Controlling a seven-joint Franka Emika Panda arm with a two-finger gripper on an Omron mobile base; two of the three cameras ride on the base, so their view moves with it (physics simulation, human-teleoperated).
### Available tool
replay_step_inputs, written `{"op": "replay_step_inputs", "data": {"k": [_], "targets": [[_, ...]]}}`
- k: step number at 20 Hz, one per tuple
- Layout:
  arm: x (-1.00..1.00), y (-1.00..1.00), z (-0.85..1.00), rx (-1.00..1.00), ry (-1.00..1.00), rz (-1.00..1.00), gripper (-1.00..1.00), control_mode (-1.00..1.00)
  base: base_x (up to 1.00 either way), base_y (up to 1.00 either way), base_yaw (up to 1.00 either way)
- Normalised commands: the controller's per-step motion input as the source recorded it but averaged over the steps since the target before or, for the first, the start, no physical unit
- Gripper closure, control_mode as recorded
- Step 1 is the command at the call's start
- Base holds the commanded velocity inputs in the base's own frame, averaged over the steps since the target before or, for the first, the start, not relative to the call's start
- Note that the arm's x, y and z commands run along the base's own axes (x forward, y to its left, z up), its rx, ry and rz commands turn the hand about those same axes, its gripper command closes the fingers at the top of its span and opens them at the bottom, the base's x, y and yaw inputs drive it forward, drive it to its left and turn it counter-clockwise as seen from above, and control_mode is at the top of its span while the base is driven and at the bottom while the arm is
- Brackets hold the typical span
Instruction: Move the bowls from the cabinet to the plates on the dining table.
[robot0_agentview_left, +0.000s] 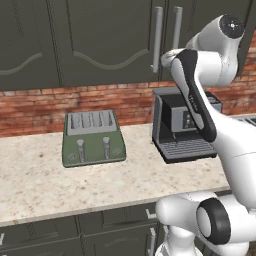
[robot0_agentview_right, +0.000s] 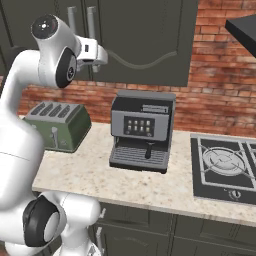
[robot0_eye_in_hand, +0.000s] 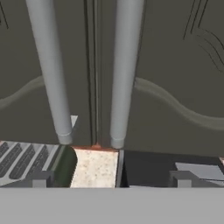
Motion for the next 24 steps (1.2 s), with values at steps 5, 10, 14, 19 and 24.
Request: {"op": "replay_step_inputs", "data": {"k": [5, 10, 14, 19, 24], "targets": [[0.34, -0.01, 0.09, 0.02, 0.02, 0.00, -1.00, -1.00, 0.00, 0.00, 0.00], [0.40, 0.00, 0.15, 0.00, 0.05, 0.00, -1.00, -1.00, 0.00, 0.00, 0.00], [0.41, 0.00, 0.11, 0.00, 0.03, 0.00, -1.00, -1.00, 0.00, 0.00, 0.00], [0.32, 0.00, 0.02, 0.00, 0.00, 0.00, -1.00, -1.00, 0.00, 0.00, 0.00], [0.25, 0.00, 0.00, 0.00, -0.07, 0.01, -1.00, -1.00, 0.00, 0.00, 0.00]]}}
